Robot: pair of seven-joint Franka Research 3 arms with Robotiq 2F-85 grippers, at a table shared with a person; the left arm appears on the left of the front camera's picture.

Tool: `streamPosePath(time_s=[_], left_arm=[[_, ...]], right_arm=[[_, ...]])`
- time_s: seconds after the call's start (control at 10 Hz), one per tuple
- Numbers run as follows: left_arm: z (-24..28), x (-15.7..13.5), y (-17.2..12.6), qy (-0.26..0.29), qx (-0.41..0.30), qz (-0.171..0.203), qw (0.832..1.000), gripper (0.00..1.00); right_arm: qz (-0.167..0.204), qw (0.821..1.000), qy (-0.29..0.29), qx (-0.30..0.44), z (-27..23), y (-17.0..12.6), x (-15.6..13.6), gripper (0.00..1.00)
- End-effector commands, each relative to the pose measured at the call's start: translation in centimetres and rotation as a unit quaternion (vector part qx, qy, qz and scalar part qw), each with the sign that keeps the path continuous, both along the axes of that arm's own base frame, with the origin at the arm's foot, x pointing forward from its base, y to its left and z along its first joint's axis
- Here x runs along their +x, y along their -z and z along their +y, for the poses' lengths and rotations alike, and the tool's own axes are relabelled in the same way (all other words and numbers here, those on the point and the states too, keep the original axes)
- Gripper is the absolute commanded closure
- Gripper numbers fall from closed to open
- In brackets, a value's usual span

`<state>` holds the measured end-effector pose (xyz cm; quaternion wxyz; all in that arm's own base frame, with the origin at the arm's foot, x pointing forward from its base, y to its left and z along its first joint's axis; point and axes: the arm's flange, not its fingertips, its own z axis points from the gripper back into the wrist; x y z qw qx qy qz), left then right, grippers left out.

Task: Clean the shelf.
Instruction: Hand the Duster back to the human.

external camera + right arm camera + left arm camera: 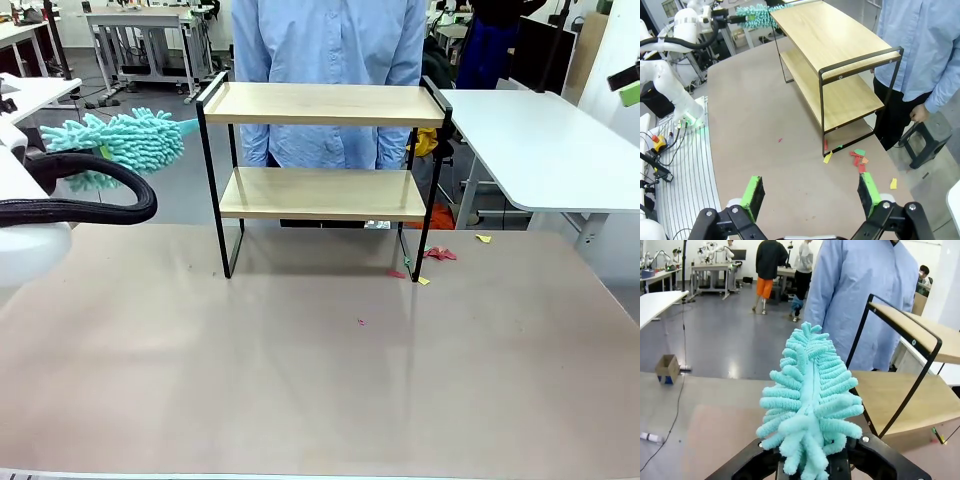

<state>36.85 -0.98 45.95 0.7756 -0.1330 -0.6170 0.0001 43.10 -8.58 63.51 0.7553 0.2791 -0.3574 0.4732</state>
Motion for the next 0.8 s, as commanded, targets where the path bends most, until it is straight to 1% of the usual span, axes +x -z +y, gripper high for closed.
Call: streamPosePath(time_s=[0.0, 0.1, 0.2, 0.7], left_arm=[[-0.4, -3.4, 4.0, -0.014, 0.018, -0.025, 0.999, 0.83], [-0.5, -3.1, 4.3, -0.006, 0.005, -0.024, 1.000, 0.83], [0.3, 0.0, 0.0, -0.003, 0.003, 0.000, 1.000, 0.83], [0.3, 0.0, 0.0, -0.003, 0.003, 0.000, 1.000, 0.83]], right_arm=[[0.000, 1.000, -0.003, -0.008, 0.0, -0.3, 0.0, 0.00], [0.000, 1.000, -0.003, -0.008, 0.0, -0.3, 0.0, 0.00], [0.000, 1.000, -0.003, -0.008, 0.0, -0.3, 0.0, 0.00], [0.000, 1.000, -0.003, -0.008, 0.0, -0.3, 0.0, 0.00]])
